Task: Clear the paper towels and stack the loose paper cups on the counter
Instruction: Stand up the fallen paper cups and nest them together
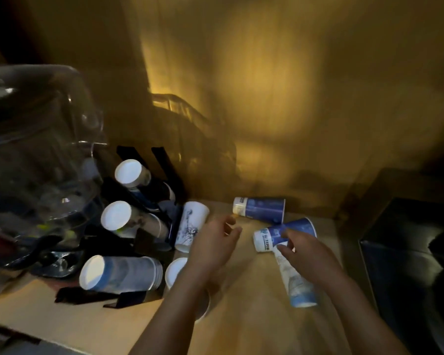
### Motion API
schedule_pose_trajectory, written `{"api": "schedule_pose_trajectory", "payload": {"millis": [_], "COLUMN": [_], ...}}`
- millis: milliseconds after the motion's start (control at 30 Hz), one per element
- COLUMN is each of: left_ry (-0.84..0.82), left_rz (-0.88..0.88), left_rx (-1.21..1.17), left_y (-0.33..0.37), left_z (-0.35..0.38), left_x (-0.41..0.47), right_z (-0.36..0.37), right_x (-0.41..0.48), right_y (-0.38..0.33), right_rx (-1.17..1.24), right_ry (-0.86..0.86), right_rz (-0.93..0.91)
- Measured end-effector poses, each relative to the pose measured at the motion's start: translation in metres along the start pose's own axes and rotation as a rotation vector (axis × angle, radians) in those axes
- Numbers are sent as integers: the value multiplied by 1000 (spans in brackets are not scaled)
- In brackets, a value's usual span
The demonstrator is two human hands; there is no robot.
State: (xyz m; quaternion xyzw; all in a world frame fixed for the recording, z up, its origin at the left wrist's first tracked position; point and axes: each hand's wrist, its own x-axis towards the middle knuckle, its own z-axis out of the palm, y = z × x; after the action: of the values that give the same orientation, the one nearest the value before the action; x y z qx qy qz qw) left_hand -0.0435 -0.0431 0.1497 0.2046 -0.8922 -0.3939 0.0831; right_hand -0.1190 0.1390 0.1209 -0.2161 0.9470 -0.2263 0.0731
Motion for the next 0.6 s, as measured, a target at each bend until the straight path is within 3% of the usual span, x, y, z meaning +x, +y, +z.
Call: {"api": "schedule_pose_trajectory", "payload": {"millis": [233, 367, 600], "left_ry": [-29, -199, -292], "left_rz": [-158, -264, -429], "left_rx": [226, 478, 642], "left_y": [-39, -70, -112], "left_z": [-2, -4, 14], "left_x": [63, 93, 118], "right_z": [29, 45, 73], "right_x": [16, 14, -3], "right_y": [49, 59, 62], "right_rx": [-117, -150, 16], "right_ry": [51, 41, -74], "right_rz": [131, 231, 404]}}
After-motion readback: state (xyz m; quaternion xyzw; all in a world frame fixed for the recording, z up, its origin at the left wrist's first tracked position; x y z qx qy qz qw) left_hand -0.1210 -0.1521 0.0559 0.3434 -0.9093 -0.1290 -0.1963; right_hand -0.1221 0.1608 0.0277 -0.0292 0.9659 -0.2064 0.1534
